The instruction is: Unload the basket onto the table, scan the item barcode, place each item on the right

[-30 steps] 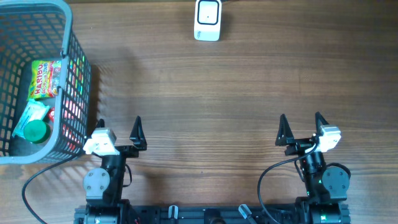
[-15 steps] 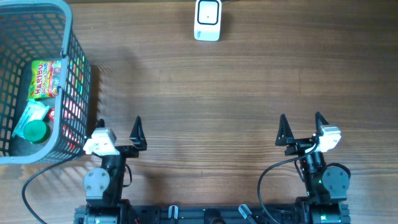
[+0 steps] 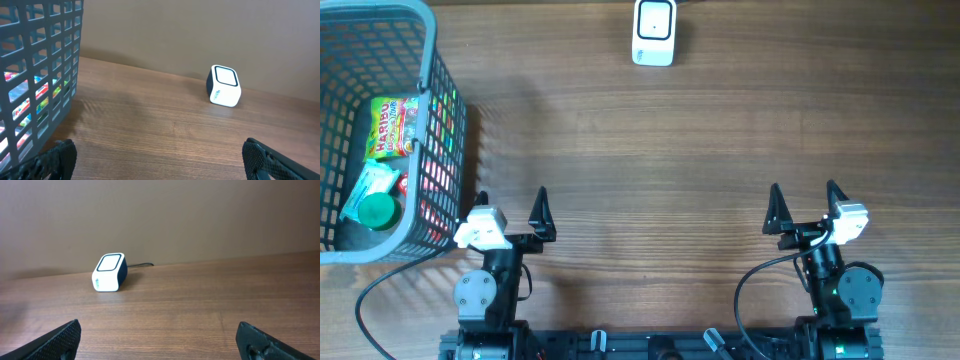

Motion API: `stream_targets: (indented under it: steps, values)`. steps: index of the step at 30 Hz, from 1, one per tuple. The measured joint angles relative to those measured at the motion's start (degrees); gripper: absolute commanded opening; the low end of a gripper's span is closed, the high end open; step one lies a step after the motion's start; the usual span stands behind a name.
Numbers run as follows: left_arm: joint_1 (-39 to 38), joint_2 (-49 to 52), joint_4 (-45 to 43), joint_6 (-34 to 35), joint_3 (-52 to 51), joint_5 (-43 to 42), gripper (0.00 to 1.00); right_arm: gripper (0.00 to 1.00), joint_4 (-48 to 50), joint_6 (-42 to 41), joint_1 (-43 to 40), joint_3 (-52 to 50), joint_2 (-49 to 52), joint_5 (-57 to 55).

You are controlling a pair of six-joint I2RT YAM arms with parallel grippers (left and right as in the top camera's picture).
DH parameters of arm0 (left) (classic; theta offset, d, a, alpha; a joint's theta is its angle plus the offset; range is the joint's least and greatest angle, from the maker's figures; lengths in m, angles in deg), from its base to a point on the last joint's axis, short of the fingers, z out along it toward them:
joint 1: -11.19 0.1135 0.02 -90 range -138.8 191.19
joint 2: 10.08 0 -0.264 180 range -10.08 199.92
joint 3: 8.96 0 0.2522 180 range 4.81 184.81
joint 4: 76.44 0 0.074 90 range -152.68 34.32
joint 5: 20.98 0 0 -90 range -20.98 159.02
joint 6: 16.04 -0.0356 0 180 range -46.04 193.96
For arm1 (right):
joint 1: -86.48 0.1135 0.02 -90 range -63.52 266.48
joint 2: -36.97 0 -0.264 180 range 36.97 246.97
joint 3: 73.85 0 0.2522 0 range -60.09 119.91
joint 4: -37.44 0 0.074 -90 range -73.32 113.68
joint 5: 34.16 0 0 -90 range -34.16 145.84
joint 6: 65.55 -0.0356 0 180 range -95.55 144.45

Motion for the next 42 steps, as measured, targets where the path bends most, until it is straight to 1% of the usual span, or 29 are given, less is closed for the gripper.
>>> stream_targets:
  steps: [5,9,15,19,28,34,40,42]
  values:
    - [0.0,0.0,0.0,0.0,0.0,0.0,1.0,1.0,0.0,0.0,0.0,0.0,0.0,0.0]
    - [0.0,0.0,-0.2,0.0,0.0,-1.8,1.0,1.0,0.0,0.0,0.0,0.0,0.0,0.0]
    - [0.0,0.0,-3.2,0.0,0.0,-9.3,1.0,1.0,0.0,0.0,0.0,0.0,0.0,0.0]
    - [0.0,0.0,-3.5,0.0,0.0,-14.4,1.0,1.0,0.0,0.0,0.0,0.0,0.0,0.0]
    - [0.0,0.1,-3.0,0.0,1.2,-17.3,1.0,1.0,0.0,0.0,0.0,0.0,0.0,0.0]
    - [0.0,4.8,-0.6,0.0,8.3,-17.4,1.0,1.0,0.0,0.0,0.0,0.0,0.0,0.0]
    - [0.0,13.7,0.8,-0.1,16.9,-18.3,1.0,1.0,0.0,0.0,0.0,0.0,0.0,0.0]
    - [0.0,17.6,3.1,-0.2,21.4,-19.4,1.0,1.0,0.0,0.0,0.0,0.0,0.0,0.0]
